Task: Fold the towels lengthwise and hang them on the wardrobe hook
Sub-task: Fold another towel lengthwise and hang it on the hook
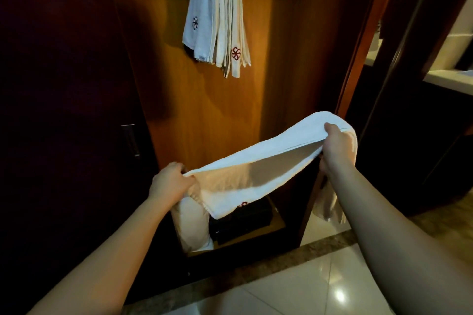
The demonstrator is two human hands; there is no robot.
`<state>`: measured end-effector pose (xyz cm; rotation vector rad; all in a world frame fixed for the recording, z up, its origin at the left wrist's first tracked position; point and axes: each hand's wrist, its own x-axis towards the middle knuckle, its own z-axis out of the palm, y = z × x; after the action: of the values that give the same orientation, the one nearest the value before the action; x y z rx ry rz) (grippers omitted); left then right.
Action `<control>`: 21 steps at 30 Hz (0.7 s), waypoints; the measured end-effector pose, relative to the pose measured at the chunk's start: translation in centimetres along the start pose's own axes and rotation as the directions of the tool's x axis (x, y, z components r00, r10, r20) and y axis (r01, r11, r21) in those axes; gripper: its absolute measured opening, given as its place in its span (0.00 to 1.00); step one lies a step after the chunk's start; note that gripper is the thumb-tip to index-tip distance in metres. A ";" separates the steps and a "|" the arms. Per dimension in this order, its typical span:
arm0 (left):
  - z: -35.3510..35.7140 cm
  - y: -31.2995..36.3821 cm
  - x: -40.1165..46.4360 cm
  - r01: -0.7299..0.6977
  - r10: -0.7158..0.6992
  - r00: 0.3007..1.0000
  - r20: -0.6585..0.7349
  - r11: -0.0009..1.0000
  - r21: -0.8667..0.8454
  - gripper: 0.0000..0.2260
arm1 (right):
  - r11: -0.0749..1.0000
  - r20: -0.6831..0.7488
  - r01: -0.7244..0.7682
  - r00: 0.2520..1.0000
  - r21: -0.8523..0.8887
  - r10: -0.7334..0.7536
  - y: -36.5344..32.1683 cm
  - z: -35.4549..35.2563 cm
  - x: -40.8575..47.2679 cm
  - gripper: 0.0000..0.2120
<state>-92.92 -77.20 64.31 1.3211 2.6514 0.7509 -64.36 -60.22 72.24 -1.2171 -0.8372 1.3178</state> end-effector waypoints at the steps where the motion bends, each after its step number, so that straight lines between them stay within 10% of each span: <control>1: -0.7 -0.2 0.1 0.040 -0.042 0.999 -0.005 0.987 -0.157 0.03 | 0.999 0.002 -0.024 1.000 0.031 0.023 -0.1 0.0 0.0 0.09; 5: -3.0 -2.1 0.5 0.058 -0.050 0.998 0.030 0.745 -0.665 0.05 | 0.959 0.074 -0.143 0.989 0.243 0.129 -0.6 0.2 -0.3 0.14; 11: -8.3 -1.1 0.9 -0.271 0.054 0.962 -0.266 0.178 -0.946 0.07 | 0.865 0.187 -0.184 0.977 0.468 0.107 -1.6 1.7 -1.0 0.08; 15: -4.4 -4.6 0.6 -0.006 0.005 1.000 -0.005 0.373 -0.928 0.16 | 0.834 0.302 -0.234 0.950 0.499 0.086 -1.7 2.8 -1.7 0.12; 21: -4.5 -4.1 0.2 0.174 -0.261 0.958 0.117 0.209 -0.962 0.12 | 0.860 0.318 -0.242 0.943 0.449 0.100 -0.5 2.5 -1.8 0.15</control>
<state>-97.35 -80.91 66.40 0.4744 1.5506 1.9399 -66.87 -61.52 73.64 -0.7229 -0.5475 1.7546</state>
